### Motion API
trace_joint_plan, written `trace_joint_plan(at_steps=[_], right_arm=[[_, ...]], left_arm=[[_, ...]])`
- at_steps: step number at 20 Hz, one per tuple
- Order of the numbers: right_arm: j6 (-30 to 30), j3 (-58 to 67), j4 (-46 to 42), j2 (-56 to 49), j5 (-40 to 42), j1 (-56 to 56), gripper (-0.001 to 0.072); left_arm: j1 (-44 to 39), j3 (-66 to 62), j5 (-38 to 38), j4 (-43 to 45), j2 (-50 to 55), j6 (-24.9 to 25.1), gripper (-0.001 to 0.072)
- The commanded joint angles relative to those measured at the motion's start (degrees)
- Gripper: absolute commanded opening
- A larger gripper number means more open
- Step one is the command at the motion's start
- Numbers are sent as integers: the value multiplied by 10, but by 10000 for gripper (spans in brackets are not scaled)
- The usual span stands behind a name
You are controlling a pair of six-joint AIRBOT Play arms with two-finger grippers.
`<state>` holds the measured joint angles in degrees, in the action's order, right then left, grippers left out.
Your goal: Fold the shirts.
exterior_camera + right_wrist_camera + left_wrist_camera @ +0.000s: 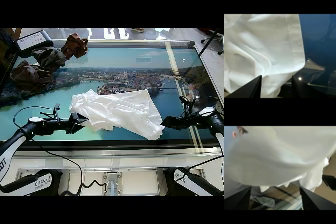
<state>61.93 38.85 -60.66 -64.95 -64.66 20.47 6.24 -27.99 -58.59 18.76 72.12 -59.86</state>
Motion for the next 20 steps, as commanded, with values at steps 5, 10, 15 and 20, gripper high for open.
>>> trace_joint_plan(at_steps=[5, 10, 15, 20], right_arm=[[13, 0, -3, 0, -7, 0, 446], [13, 0, -1, 0, -10, 0, 446], [13, 0, 12, 0, -8, 0, 446], [13, 0, 21, 0, -1, 0, 444]], left_arm=[[38, 0, 40, 43, -3, -31, 699], [56, 0, 80, 101, -3, -66, 699], [56, -1, 148, 95, -3, -66, 679], [56, -1, 160, 96, -3, -61, 571]])
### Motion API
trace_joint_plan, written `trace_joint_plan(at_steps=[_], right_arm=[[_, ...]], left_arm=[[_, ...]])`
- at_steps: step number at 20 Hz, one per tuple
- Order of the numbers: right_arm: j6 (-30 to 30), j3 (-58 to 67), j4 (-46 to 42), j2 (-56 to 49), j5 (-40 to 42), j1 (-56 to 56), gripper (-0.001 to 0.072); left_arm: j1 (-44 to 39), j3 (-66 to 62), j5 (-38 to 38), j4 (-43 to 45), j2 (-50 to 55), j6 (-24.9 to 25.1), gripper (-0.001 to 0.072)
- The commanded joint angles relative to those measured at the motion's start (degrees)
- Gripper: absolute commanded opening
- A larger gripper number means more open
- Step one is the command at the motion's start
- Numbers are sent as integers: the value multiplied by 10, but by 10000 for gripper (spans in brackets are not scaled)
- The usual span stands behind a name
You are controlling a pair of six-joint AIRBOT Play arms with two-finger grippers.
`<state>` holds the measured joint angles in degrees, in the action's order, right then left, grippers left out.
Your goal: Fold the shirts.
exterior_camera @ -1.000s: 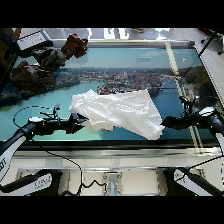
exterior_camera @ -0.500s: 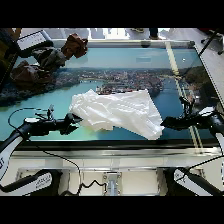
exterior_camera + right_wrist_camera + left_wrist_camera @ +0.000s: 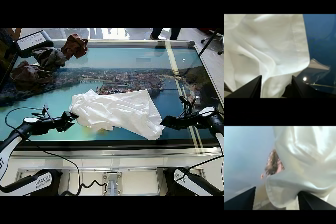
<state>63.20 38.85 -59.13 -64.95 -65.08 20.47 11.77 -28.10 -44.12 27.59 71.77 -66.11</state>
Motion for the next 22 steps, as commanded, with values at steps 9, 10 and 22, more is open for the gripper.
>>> trace_joint_plan(at_steps=[9, 10, 22], right_arm=[[0, 0, 9, 0, 5, 0, 440], [0, 0, 9, 0, 5, 0, 440], [33, 0, -35, -2, -3, 0, 332]], left_arm=[[-1, 1, -11, -10, 29, 13, 469], [-2, 1, -14, -20, 37, 16, 462], [-19, -38, -30, -72, 43, 44, 20]])
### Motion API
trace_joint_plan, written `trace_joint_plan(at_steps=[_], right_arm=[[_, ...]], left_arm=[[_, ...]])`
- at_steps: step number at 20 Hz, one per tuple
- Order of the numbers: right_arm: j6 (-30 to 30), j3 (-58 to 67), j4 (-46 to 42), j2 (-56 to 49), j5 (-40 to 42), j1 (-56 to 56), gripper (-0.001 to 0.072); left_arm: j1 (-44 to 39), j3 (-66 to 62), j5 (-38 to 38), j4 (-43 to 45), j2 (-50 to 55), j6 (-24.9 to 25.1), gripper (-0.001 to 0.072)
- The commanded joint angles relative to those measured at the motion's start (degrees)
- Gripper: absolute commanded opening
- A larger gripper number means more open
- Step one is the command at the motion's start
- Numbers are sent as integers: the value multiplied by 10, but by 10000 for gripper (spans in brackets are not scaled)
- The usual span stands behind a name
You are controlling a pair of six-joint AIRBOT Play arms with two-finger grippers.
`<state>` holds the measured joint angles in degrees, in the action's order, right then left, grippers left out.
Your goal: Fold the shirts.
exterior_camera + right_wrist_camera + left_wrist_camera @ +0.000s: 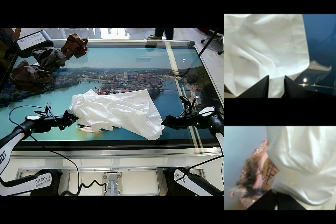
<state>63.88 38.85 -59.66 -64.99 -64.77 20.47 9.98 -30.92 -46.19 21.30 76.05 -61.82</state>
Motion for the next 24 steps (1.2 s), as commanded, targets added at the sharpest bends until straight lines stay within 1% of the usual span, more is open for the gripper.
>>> trace_joint_plan(at_steps=[1, 3, 6, 9, 12, 15, 19, 22, 24], right_arm=[[26, 0, -31, -4, -20, 0, 444], [17, 0, -1, -12, -56, 0, 448], [-2, -1, 54, -17, -74, 0, 450], [-35, -1, 105, -17, -131, -1, 450], [-33, -2, 87, -17, -151, -1, 449], [-6, -2, 54, -19, -173, -2, 449], [-3, -47, 56, -19, -165, -28, 449], [-2, -81, 21, -19, -116, -90, 449], [11, -87, -2, -21, -69, -118, 448]], left_arm=[[-1, -13, -14, -9, 0, 2, 20], [-1, -16, -21, -7, 0, 2, 20], [-1, -16, -30, -7, 0, 2, 20], [-1, -16, -36, -7, 0, 3, 20], [-1, -16, -37, -7, 0, 3, 20], [-1, -16, -39, -7, 0, 3, 20], [-1, -16, -43, -7, 0, 4, 20], [-1, -16, -43, -7, 0, 4, 20], [-1, -16, -43, -7, 0, 4, 20]])
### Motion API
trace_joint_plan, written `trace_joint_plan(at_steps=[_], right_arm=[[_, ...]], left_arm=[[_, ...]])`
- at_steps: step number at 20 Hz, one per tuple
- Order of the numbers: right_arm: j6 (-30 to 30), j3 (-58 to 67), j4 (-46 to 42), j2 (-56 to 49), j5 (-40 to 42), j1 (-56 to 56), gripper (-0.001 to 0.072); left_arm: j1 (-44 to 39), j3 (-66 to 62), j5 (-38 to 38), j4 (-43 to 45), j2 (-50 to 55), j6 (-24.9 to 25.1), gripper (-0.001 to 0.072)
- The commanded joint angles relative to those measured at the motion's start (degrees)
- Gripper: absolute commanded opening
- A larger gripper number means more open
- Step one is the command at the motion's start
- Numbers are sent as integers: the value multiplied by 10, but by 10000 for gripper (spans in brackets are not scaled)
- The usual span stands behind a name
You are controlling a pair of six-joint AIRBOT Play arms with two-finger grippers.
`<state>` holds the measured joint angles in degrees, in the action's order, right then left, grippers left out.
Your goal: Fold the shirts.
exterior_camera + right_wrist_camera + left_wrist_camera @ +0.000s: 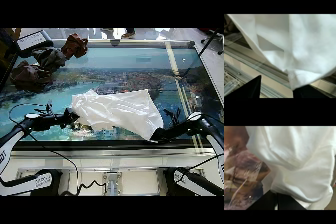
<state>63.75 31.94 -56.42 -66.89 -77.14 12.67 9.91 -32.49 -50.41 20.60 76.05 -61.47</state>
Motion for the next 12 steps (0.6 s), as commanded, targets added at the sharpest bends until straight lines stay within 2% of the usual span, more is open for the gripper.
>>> trace_joint_plan(at_steps=[1, 7, 8, 9, 10, 12], right_arm=[[13, -17, -36, -4, 80, -46, 447], [44, -17, -26, -6, 223, -48, 437], [45, -17, -17, -6, 238, -48, 407], [44, -17, -9, -6, 248, -48, 250], [44, -17, -5, -6, 253, -48, 39], [38, -17, -4, -6, 254, -48, 26]], left_arm=[[0, -1, -3, 0, 0, 0, 20], [0, -1, -7, 0, 0, 3, 20], [0, -1, -6, 0, 0, 5, 20], [0, -1, -6, 0, 0, 5, 20], [0, -1, -5, 0, 0, 5, 20], [0, -1, -4, 0, 0, 5, 20]])
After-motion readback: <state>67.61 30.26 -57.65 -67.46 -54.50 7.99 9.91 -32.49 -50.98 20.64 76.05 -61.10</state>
